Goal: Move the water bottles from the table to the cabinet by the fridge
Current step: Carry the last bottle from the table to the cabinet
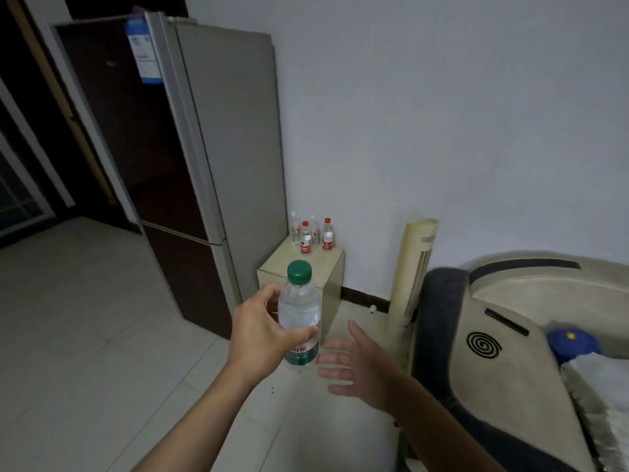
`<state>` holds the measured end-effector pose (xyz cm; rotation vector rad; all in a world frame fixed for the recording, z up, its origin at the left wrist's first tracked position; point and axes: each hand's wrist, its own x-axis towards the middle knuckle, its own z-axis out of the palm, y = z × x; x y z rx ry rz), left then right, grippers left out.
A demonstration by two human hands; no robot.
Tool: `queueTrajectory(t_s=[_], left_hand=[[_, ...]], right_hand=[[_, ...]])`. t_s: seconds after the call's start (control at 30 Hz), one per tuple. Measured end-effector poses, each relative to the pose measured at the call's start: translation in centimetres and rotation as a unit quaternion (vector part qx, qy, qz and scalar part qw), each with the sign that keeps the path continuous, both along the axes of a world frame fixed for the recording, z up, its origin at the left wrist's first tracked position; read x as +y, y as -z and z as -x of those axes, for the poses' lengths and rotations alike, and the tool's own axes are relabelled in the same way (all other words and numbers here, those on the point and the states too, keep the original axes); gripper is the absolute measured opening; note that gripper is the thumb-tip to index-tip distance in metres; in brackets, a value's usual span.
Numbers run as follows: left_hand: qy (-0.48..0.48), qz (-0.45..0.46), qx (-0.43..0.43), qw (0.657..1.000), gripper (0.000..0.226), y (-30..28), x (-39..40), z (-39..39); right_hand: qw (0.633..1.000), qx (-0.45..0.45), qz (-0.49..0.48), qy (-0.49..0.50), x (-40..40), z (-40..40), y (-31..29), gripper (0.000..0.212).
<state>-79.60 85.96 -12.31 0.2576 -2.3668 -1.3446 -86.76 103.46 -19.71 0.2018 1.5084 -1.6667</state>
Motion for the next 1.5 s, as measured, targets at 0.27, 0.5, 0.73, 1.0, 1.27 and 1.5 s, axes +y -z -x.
queueTrajectory(t_s=[0.27,0.5,0.73,1.0,1.27,1.5], left_hand=[[-0.007,-0.009,0.003,1.000,0.059,-1.3,-3.3,12.1],[0.006,-0.056,-0.012,0.998,0.058,1.2,-7.7,22.3],[0.029,-0.068,0.012,0.997,0.053,1.5,-14.7,33.3],[0.051,-0.048,0.004,0.998,0.054,3.7,-20.0,44.0],[0.054,-0.070,-0.046,0.995,0.055,6.5,-22.1,56.0],[0.015,-0.071,-0.081,0.994,0.050,7.9,-21.8,67.0]], right_hand=[[1.000,0.013,0.004,-0.006,-2.4,12.7,-1.1,0.071],[0.999,0.025,-0.032,-0.006,-6.4,22.4,0.4,0.069],[0.998,0.040,-0.041,0.008,-12.8,32.3,-0.4,0.072],[0.997,0.004,-0.051,0.056,-17.9,41.9,1.2,0.071],[0.997,-0.022,-0.064,0.038,-20.7,53.8,4.6,0.067],[0.996,-0.062,-0.068,0.013,-22.1,65.3,6.8,0.068]])
